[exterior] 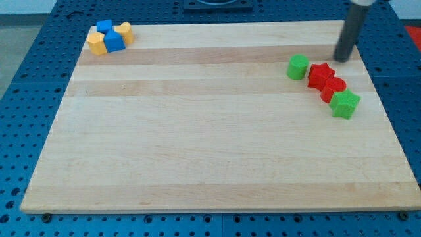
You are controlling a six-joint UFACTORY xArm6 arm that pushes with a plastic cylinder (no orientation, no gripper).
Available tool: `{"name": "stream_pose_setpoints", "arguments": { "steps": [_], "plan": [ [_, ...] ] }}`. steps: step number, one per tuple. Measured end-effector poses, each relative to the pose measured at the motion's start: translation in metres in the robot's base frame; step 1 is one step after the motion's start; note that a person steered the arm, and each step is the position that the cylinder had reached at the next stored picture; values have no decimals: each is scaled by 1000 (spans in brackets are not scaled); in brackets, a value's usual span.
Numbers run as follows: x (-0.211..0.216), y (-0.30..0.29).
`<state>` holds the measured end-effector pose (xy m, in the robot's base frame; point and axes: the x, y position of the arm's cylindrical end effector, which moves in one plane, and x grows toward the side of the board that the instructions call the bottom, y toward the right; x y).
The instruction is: Slide the green star slightly up
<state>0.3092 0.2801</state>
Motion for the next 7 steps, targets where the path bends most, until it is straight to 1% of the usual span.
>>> {"name": "stream_pose_setpoints", "arguments": {
  "steps": [1, 2, 4, 5, 6, 7],
  "plan": [
    [2, 65],
    [6, 65],
    [57, 65],
    [61, 65],
    [95, 65],
    [118, 65]
  ]
}}
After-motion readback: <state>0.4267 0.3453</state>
